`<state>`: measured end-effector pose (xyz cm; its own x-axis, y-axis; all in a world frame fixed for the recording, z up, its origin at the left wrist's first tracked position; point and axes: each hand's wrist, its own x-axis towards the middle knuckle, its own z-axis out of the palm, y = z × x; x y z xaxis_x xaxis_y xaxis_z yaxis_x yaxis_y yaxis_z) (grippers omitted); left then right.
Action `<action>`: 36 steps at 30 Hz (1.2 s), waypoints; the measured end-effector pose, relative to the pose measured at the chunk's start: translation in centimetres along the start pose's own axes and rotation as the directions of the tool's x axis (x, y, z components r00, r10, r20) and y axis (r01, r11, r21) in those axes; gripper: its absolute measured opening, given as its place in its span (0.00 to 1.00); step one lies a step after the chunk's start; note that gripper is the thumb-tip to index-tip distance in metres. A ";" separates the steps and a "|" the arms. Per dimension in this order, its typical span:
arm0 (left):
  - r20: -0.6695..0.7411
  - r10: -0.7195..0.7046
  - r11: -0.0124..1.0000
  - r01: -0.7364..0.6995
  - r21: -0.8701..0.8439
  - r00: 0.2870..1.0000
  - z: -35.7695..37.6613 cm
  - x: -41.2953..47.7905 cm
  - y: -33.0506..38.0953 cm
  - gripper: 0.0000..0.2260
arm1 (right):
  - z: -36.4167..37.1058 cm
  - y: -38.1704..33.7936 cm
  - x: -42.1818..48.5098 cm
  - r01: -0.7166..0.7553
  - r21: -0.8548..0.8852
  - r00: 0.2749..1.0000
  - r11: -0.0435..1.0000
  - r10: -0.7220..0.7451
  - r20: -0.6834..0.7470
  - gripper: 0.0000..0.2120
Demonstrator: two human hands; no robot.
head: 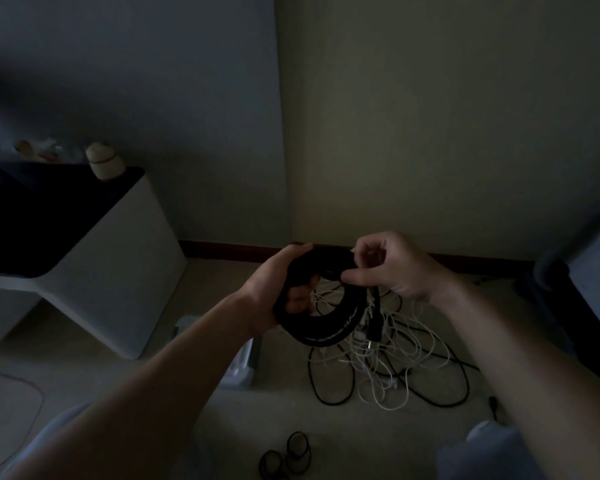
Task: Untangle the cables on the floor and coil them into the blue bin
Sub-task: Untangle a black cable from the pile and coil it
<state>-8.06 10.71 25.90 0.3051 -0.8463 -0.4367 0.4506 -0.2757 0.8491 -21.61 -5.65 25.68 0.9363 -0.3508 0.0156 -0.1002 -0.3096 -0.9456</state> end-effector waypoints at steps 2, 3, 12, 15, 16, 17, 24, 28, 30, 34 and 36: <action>0.005 0.005 0.999 -0.005 -0.053 1.000 -0.2 0.1 -0.1 0.20 | 0.1 0.0 0.0 0.013 -0.032 1.000 0.999 -0.013 0.001 0.18; 0.009 0.009 0.997 -0.008 -0.079 1.000 -0.2 0.2 -0.2 0.18 | 0.2 -0.1 -0.1 0.013 -0.040 1.000 0.999 -0.013 0.002 0.18; 0.100 -0.098 0.992 0.089 0.088 0.990 -1.5 -0.1 -0.5 0.25 | 0.2 -0.3 0.0 -0.005 -0.190 1.000 0.982 0.005 -0.002 0.17; 0.125 -0.151 0.987 0.143 0.070 0.981 -2.0 -0.2 0.0 0.22 | 0.3 -0.6 -0.1 -0.026 -0.185 0.999 0.982 0.032 0.033 0.16; 0.126 -0.167 0.985 0.160 0.065 0.978 -2.2 -0.2 0.2 0.21 | 0.5 -0.8 -0.1 -0.025 -0.197 0.998 0.980 0.036 0.051 0.15; 0.112 -0.180 0.982 0.173 0.070 0.977 -2.3 -0.3 0.4 0.20 | 0.7 -1.0 -0.2 -0.022 -0.222 0.997 0.975 0.038 0.068 0.15; -0.007 -0.282 0.951 0.280 0.134 0.960 -2.1 -0.2 0.0 0.24 | 2.9 -1.5 -0.1 0.013 -0.417 0.994 0.909 0.033 0.104 0.13; -0.044 -0.303 0.948 0.306 0.092 0.952 -2.0 0.0 -0.4 0.23 | 3.2 -1.2 0.0 0.014 -0.454 0.994 0.891 0.038 0.106 0.13; -0.062 -0.315 0.945 0.319 0.072 0.947 -2.0 0.2 -0.5 0.21 | 3.4 -1.2 0.0 0.022 -0.476 0.994 0.879 0.033 0.107 0.14; -0.124 -0.299 0.948 0.310 0.077 0.946 -1.9 0.4 -0.9 0.11 | 3.6 -1.3 -0.1 0.011 -0.507 0.994 0.862 0.046 0.099 0.15; -0.135 -0.270 0.954 0.284 0.094 0.953 -1.6 0.4 -0.9 0.10 | 3.6 -1.3 0.0 0.007 -0.513 0.993 0.858 0.055 0.104 0.14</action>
<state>-7.02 11.38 24.45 0.2823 -0.6710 -0.6856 0.4374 -0.5460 0.7145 -20.29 -2.03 25.69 0.9594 -0.2733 -0.0699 -0.2525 -0.7214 -0.6449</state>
